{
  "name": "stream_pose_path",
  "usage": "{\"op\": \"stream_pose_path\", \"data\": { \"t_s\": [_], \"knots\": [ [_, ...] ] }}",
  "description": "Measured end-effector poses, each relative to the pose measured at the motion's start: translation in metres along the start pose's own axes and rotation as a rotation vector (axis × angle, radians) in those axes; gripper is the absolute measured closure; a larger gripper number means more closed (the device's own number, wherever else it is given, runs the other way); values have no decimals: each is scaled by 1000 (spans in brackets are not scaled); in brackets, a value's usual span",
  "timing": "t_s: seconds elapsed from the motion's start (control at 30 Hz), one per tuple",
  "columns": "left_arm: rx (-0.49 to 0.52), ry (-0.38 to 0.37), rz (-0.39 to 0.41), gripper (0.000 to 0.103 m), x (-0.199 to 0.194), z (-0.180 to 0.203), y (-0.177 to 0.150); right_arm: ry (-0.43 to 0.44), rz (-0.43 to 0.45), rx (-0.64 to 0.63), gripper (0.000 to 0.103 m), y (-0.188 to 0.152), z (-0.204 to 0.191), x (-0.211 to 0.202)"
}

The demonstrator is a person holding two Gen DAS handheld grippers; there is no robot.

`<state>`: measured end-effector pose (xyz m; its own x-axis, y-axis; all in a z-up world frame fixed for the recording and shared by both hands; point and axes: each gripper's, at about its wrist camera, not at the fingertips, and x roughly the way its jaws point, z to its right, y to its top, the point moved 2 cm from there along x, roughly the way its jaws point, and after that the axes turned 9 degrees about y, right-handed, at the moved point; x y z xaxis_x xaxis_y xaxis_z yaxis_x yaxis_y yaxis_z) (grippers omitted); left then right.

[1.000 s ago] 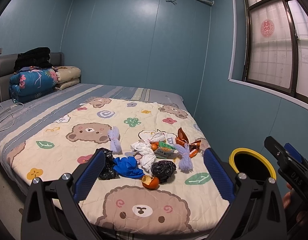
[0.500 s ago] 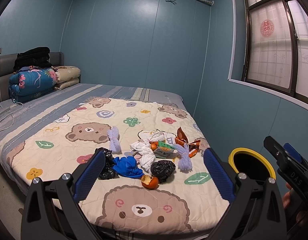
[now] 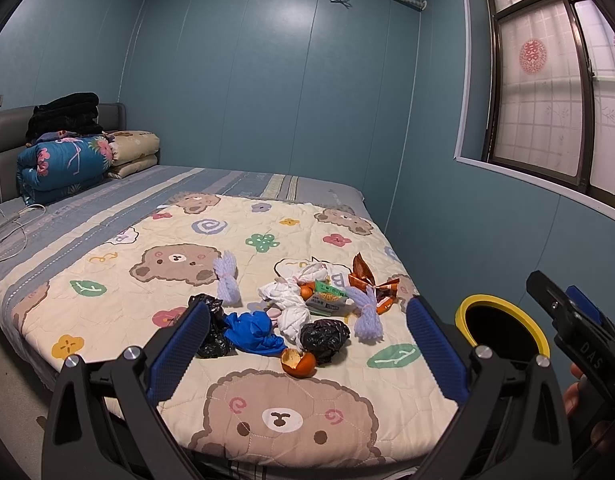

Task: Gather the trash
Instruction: 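Grasp the black plastic bag with the left tool while the right tool grasps the lavender mesh net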

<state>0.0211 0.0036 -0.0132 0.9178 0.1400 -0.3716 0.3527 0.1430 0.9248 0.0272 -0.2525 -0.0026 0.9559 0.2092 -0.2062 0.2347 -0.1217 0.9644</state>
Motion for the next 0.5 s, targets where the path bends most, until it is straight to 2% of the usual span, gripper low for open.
{"op": "stream_pose_path", "data": {
  "t_s": [0.17,0.33,0.5],
  "knots": [
    [2,10,-21,8,5,-1,-2,-1,-5,9,8,0,2,3],
    [-24,61,-76,8,25,-19,-2,12,-22,29,8,3,16,15],
    [-87,59,-176,8,56,-56,-6,111,-120,10,8,-5,26,50]
  ]
}}
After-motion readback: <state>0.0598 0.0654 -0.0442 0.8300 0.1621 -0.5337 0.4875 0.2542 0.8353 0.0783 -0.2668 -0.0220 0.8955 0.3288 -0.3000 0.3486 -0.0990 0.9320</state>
